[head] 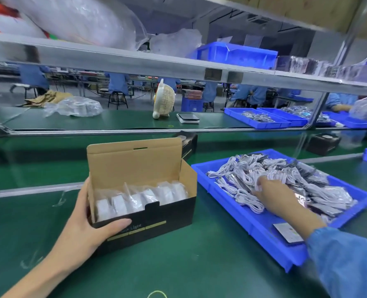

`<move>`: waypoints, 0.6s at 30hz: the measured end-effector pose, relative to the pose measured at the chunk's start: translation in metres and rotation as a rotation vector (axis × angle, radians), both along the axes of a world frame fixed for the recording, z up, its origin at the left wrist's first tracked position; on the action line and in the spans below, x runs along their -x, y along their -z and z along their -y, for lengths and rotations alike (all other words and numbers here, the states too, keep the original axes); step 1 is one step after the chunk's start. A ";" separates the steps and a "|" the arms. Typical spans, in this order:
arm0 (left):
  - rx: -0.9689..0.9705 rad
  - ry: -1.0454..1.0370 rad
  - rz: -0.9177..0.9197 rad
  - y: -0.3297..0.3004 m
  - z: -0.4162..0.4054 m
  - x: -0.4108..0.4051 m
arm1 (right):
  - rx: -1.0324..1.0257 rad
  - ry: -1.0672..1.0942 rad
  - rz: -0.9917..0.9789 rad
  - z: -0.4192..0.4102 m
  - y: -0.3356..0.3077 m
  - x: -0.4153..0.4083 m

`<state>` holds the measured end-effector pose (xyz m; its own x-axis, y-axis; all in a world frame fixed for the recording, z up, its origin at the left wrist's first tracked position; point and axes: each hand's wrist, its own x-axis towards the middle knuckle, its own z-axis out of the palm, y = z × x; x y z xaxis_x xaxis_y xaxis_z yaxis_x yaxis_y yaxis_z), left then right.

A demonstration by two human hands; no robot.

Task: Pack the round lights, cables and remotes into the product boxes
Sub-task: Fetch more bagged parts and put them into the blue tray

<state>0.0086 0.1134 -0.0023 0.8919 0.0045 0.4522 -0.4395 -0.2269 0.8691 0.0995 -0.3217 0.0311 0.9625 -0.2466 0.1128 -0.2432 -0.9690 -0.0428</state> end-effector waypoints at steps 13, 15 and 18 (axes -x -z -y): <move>-0.052 0.023 -0.071 -0.002 0.014 0.007 | -0.516 0.118 0.067 -0.031 -0.011 -0.028; -0.065 0.026 -0.062 -0.002 0.012 0.008 | -0.847 0.119 0.085 -0.021 -0.009 -0.023; -0.111 -0.025 -0.057 -0.002 0.014 0.013 | -0.887 0.125 0.312 -0.006 -0.011 -0.010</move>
<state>-0.0041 0.0993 0.0000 0.9164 -0.0199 0.3997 -0.3829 -0.3336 0.8614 0.1096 -0.3160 0.0418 0.8815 -0.4648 0.0828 -0.1959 -0.5197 -0.8316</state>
